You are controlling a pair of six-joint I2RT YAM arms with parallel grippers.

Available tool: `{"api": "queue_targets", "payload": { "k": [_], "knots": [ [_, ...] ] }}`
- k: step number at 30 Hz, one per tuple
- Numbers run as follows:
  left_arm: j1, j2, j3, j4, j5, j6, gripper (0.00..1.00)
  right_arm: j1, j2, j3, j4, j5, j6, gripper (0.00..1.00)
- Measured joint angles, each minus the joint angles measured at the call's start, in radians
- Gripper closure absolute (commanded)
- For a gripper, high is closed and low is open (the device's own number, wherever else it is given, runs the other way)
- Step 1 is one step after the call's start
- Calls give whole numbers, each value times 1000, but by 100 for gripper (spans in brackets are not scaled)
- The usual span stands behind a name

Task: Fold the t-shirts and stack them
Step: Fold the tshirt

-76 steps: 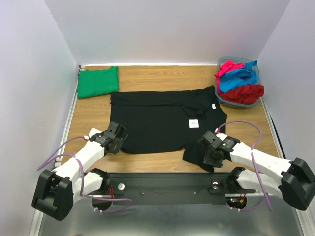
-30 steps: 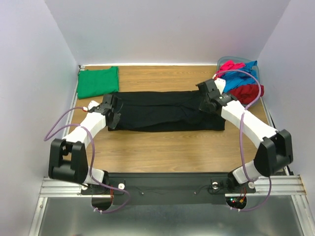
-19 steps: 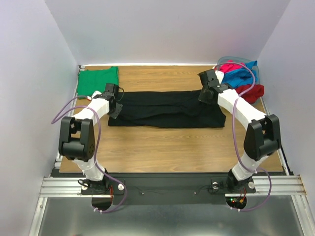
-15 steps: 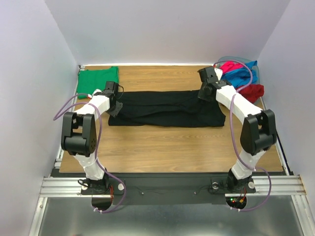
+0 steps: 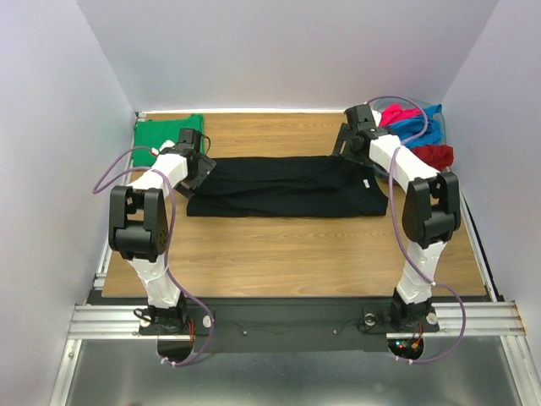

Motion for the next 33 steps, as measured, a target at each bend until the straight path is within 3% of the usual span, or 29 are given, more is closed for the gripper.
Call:
{"api": "queue_targets", "payload": {
  "k": [4,12,18,23,27,33],
  "knots": [
    [1,-39,0,-12,-7,27,2,0,-82,-39,6,-40,-5,0],
    [19,-64,49,-22,-1,74,2,10,-380,-371,78,-299,7,0],
    [27,-68,47,4,32,109,2,69,-334,-461,110,-438,12,0],
    [27,-157,-71,47,80,158,1,89,-192,-365,142,-449,15,0],
    [27,-304,-204,61,93,185,2,87,15,-133,158,-337,6,0],
    [27,-436,-274,75,103,207,2,87,207,168,179,-274,-43,0]
  ]
}}
